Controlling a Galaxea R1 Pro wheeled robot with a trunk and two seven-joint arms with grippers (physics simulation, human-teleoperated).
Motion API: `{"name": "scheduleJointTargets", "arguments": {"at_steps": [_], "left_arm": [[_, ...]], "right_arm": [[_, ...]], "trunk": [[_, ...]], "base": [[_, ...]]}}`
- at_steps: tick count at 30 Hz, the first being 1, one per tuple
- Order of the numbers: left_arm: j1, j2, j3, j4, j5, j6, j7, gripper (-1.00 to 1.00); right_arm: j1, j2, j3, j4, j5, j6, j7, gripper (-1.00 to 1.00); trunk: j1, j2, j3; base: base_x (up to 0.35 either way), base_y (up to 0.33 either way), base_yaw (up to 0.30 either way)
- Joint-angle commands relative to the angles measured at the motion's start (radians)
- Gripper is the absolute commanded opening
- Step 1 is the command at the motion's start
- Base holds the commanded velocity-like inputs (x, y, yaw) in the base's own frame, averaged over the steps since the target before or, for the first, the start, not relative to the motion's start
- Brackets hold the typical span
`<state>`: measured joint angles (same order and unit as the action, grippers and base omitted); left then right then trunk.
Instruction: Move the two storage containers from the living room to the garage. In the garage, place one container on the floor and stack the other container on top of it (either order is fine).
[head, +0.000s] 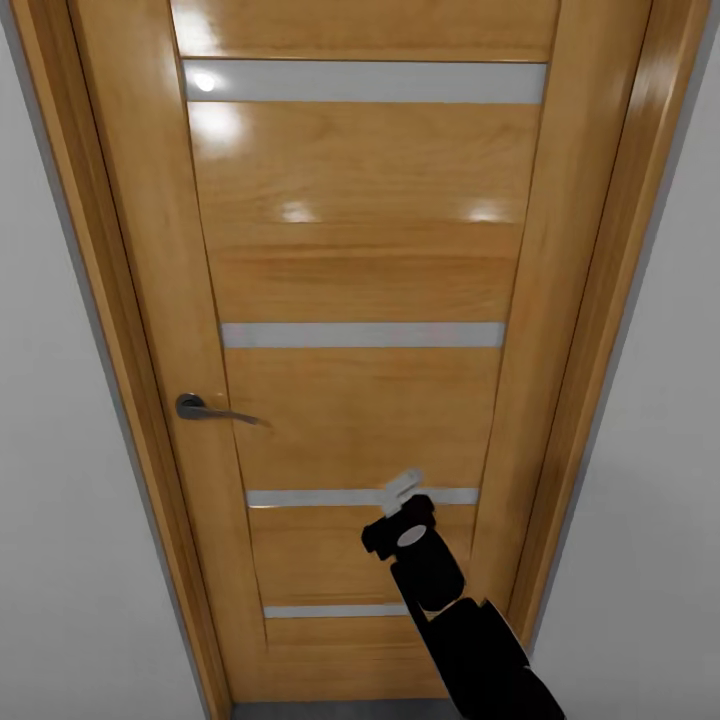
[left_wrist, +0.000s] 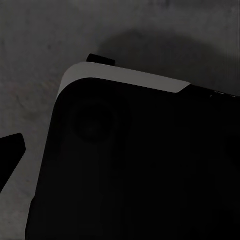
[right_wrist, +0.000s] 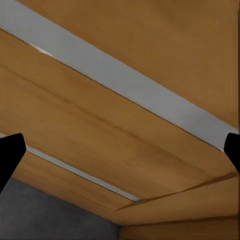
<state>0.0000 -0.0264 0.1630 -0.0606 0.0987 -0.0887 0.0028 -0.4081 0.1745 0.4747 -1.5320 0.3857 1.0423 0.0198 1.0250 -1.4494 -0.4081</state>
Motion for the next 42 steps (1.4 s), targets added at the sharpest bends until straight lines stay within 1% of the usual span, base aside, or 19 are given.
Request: {"name": "scheduleJointTargets", "arguments": {"at_steps": [1, 3, 4, 6, 9, 11, 13, 15, 20, 22, 26, 27, 29, 32, 33, 35, 36, 39, 42], "left_arm": [[0.0, 0.0, 0.0, -0.001, 0.01, -0.002, 0.0, 1.0], [0.0, -0.001, 0.0, -0.001, 0.01, -0.002, 0.0, 1.0], [0.0, -0.001, 0.0, -0.001, 0.01, -0.002, 0.0, 1.0], [0.0, -0.001, 0.0, -0.001, 0.01, -0.002, 0.0, 1.0], [0.0, -0.001, 0.0, -0.001, 0.01, -0.002, 0.0, 1.0], [0.0, -0.001, 0.0, -0.001, 0.01, -0.002, 0.0, 1.0], [0.0, -0.001, 0.0, -0.001, 0.01, -0.002, 0.0, 1.0], [0.0, -0.002, 0.0, -0.001, 0.01, -0.002, 0.0, 1.0], [0.0, -0.003, 0.0, -0.001, 0.01, -0.002, 0.0, 1.0], [0.0, -0.003, 0.0, -0.001, 0.01, -0.002, 0.0, 1.0], [0.0, -0.002, 0.0, -0.001, 0.01, -0.002, 0.0, 1.0], [0.0, -0.003, 0.0, -0.001, 0.01, -0.002, 0.0, 1.0], [0.0, -0.003, -0.001, -0.001, 0.009, -0.002, 0.0, 1.0], [0.0, -0.003, -0.001, -0.001, 0.009, -0.002, 0.0, 1.0], [0.0, -0.003, -0.001, -0.001, 0.009, -0.002, 0.0, 1.0], [0.0, -0.003, -0.001, -0.001, 0.009, -0.002, 0.0, 1.0], [0.0, -0.003, -0.001, -0.001, 0.009, -0.002, 0.0, 1.0], [0.0, -0.003, 0.0, -0.001, 0.009, -0.002, 0.0, 1.0], [0.0, -0.003, -0.002, -0.001, 0.009, -0.002, 0.0, 1.0]], "right_arm": [[-0.006, 0.0, 0.009, -0.001, 0.006, 0.005, 0.002, 1.0], [-0.017, 0.0, 0.038, -0.001, 0.008, 0.005, 0.002, 1.0], [-0.022, 0.0, 0.073, -0.002, 0.009, 0.005, 0.002, 1.0], [-0.027, 0.0, 0.119, -0.003, 0.01, 0.005, 0.0, 1.0], [-0.06, 0.0, 0.148, -0.001, 0.011, 0.005, -0.005, 1.0], [-0.103, 0.0, 0.155, 0.003, 0.01, 0.005, -0.006, 1.0], [-0.186, 0.0, 0.16, 0.008, 0.004, 0.005, -0.006, 1.0], [-0.218, 0.0, 0.16, 0.011, 0.001, 0.005, -0.005, 1.0], [-0.387, 0.0, 0.161, 0.072, -0.002, 0.005, 0.001, 1.0], [-0.404, 0.0, 0.162, 0.078, 0.005, 0.001, -0.003, 1.0], [-0.419, 0.0, 0.162, 0.084, 0.055, -0.015, -0.007, 1.0], [-0.419, 0.0, 0.162, 0.086, 0.062, -0.026, -0.007, 1.0], [-0.421, 0.0, 0.164, 0.115, 0.072, -0.116, -0.007, 1.0], [-0.421, 0.0, 0.165, 0.171, 0.078, -0.186, -0.009, 1.0], [-0.421, 0.0, 0.166, 0.24, 0.103, -0.289, -0.013, 1.0], [-0.421, 0.0, 0.166, 0.274, 0.119, -0.327, -0.016, 1.0], [-0.421, 0.0, 0.166, 0.386, 0.13, -0.401, -0.021, 1.0], [-0.421, 0.0, 0.165, 0.429, 0.127, -0.449, -0.025, 1.0], [-0.42, 0.0, 0.162, 0.427, 0.12, -0.454, -0.025, 1.0]], "trunk": [[0.0, -0.001, -0.001], [0.0, -0.001, -0.001], [0.0, -0.001, -0.001], [0.0, -0.001, -0.001], [0.0, -0.001, -0.001], [0.0, -0.001, -0.001], [0.0, -0.001, -0.001], [0.0, -0.001, -0.001], [0.0, -0.001, -0.001], [0.0, -0.001, -0.001], [0.0, -0.001, -0.001], [0.0, -0.001, -0.001], [0.0, -0.001, -0.001], [0.0, -0.001, -0.001], [0.0, -0.001, -0.001], [0.0, -0.001, -0.001], [0.0, -0.001, -0.001], [0.0, -0.001, -0.001], [0.0, -0.001, -0.001]], "base": [[0.0, 0.0, 0.0], [0.0, 0.0, 0.0], [0.0, 0.0, 0.0], [0.0, 0.0, 0.0], [0.0, 0.0, 0.0], [0.0, 0.0, 0.0], [0.0, 0.0, 0.0], [0.0, 0.0, 0.0], [0.0, 0.0, 0.0], [0.0, 0.0, 0.0], [0.0, 0.0, 0.0], [0.0, 0.0, 0.0], [0.0, 0.0, 0.0], [0.0, 0.0, 0.0], [0.0, 0.0, 0.0], [0.0, 0.0, 0.0], [0.0, 0.0, 0.0], [0.0, 0.0, 0.0], [0.0, 0.0, 0.0]]}}
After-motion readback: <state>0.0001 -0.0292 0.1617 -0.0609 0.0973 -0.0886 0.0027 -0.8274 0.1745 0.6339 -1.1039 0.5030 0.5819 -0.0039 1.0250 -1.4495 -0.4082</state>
